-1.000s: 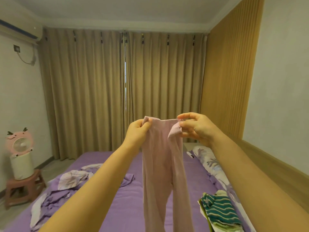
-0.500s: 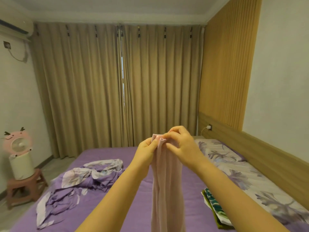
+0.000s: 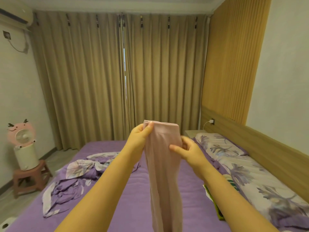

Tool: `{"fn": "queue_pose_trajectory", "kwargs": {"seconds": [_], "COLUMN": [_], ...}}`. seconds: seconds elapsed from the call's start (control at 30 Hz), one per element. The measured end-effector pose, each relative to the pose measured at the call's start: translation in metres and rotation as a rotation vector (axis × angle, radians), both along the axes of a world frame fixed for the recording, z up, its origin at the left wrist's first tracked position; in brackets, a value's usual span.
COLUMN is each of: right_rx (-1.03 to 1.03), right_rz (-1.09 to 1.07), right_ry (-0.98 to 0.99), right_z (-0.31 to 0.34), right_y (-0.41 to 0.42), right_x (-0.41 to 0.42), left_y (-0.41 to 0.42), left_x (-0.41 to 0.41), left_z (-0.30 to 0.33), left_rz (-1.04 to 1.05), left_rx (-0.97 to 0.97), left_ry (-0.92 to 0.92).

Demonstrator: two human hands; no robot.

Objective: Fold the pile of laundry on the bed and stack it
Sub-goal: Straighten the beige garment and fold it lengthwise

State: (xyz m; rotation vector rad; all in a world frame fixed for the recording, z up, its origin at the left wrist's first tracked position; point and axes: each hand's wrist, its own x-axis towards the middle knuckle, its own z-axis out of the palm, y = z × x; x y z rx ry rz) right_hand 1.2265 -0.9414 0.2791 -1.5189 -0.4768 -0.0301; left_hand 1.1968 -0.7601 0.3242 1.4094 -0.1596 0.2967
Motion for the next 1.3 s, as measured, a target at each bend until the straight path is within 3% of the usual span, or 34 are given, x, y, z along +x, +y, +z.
{"fn": "queue_pose_trajectory", "kwargs": {"seconds": [0.13,0.33,0.43,0.57,0.7,0.83,1.07,1.3], "right_rx": [0.049,-0.06,-0.122,-0.174,-0.096,-0.001,-0.039,-0.051], "right_rz": [-0.017,0.012,0.054,0.153,0.274,0.243,0.32,0.287], "right_ry": [0.045,-0.077,-0.149,-0.223,-0.219,-0.119,0.108,0.164], "right_z": [-0.026,-0.027,-0.024,-0.026,-0.033,-0.038,-0.088,-0.124], "right_y": [0.007,0.026,0.037,0.043,0.038,0.028,0.001,-0.01], "right_x": [-0.004,-0.007,-0.012,-0.015,-0.015,-0.01,-0.007,-0.006], "left_y": [0.028,0.068,0.075,0.068,0.058,0.039,0.019,0.031], "left_x": [-0.006,-0.021,-0.024,-0.021,-0.018,-0.019,-0.023,-0.034], "left_z": [-0.003,-0.006,-0.009,-0.007,0.006,0.004,0.03,0.057], "left_rz": [0.198,0.03,-0.036,0.083,-0.027,-0.091,0.109,0.296], "left_rx": [0.156,0.426,0.697,0.911,0.964,0.958,0.913,0.993], "left_ry": [0.068,0.258,0.347,0.367,0.374,0.373,0.117,0.064]}}
